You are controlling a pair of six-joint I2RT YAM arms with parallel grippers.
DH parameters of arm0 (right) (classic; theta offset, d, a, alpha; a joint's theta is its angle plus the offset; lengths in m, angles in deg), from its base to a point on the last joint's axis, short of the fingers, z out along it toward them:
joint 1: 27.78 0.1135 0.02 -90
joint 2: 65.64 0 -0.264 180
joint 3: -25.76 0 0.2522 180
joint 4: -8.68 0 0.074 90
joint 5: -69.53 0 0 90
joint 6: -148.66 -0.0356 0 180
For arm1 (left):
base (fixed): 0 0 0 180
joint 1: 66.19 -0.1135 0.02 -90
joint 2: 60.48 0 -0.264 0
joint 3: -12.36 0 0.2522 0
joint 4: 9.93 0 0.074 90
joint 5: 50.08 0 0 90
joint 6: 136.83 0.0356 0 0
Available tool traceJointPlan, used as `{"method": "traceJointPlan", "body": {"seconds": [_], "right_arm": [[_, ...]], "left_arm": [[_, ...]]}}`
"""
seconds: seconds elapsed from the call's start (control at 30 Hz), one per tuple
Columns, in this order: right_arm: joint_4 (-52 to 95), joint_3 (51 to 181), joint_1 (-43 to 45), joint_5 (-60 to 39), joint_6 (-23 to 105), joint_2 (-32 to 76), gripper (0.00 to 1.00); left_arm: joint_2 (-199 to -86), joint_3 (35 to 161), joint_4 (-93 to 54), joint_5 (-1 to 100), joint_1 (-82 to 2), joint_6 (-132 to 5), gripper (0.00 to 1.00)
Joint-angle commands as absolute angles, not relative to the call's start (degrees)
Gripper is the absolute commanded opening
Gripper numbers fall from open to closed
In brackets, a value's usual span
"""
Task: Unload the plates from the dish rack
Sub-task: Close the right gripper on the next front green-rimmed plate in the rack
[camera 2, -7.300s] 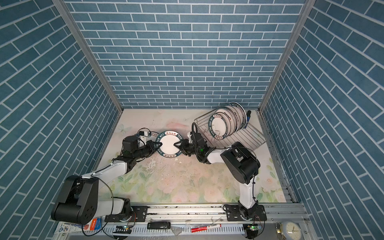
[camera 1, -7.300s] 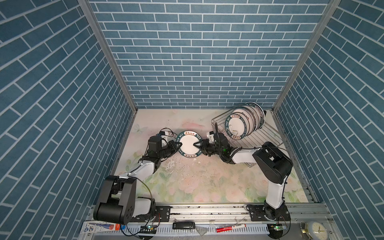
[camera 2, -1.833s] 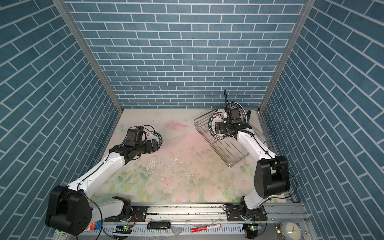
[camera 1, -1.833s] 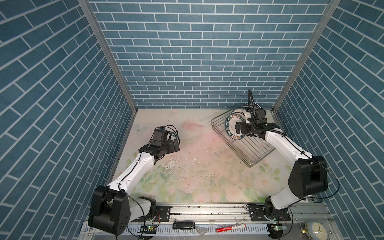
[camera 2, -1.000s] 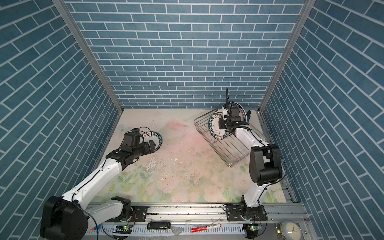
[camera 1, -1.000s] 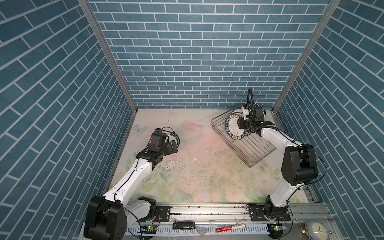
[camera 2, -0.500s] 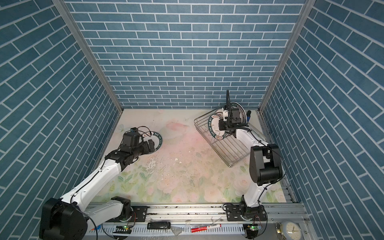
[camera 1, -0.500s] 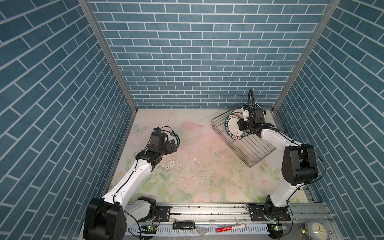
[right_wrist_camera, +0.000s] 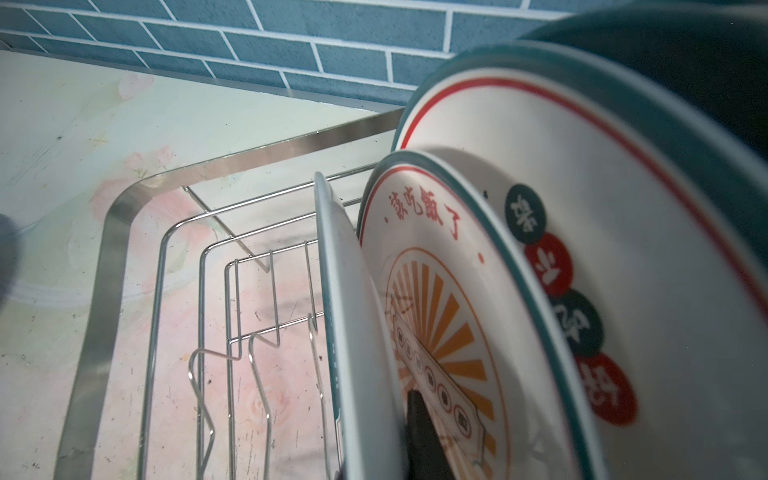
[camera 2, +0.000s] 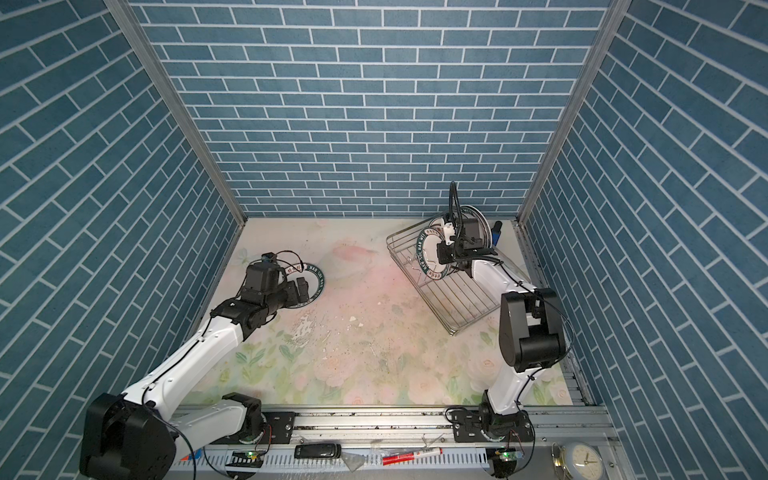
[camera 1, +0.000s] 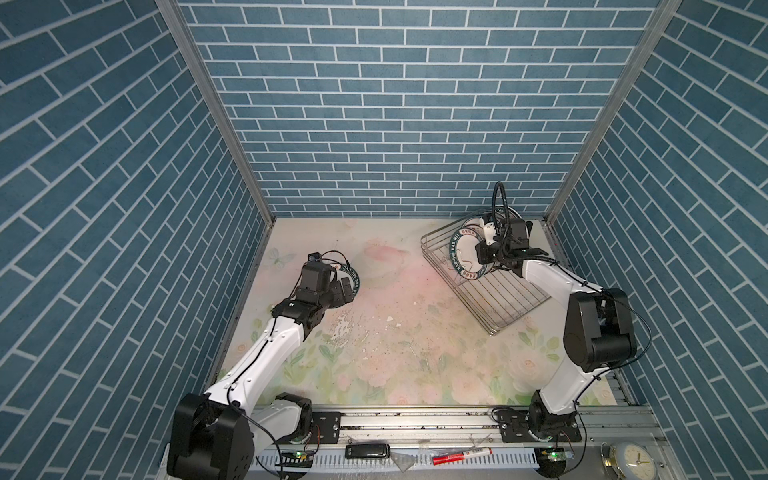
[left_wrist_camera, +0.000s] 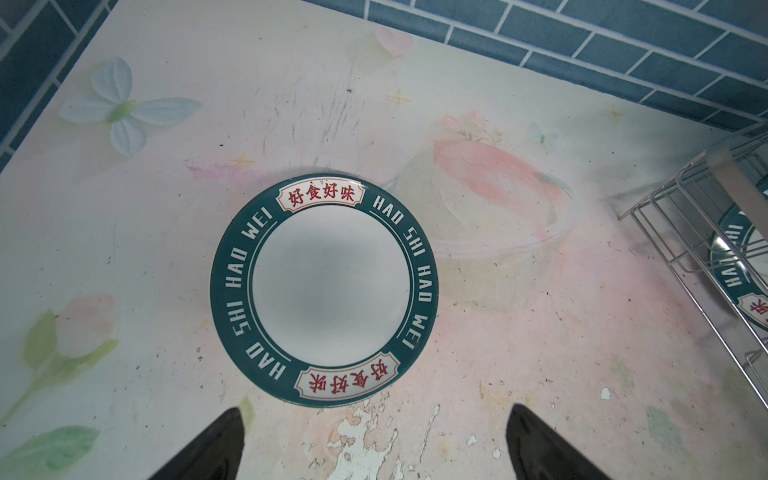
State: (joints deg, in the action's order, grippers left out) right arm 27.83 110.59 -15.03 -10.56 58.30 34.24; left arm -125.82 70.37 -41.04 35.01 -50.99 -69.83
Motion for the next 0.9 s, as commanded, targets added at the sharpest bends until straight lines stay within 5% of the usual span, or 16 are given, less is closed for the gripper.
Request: {"method": "traceJointPlan", "body": {"seconds": [0.0,0.87], "right_arm": [[29.86,109.51,-14.78,-10.33,56.07,31.16,0.0],[30.5,109.29,-14.55,-14.85,59.31,19.8,0.0]], "left_arm": [[-127.35,71.92,-38.44,35.81,-50.72,-68.67,0.99],[-140.68,77.12,-27.38,36.3,-50.64,-67.35,0.99]]}}
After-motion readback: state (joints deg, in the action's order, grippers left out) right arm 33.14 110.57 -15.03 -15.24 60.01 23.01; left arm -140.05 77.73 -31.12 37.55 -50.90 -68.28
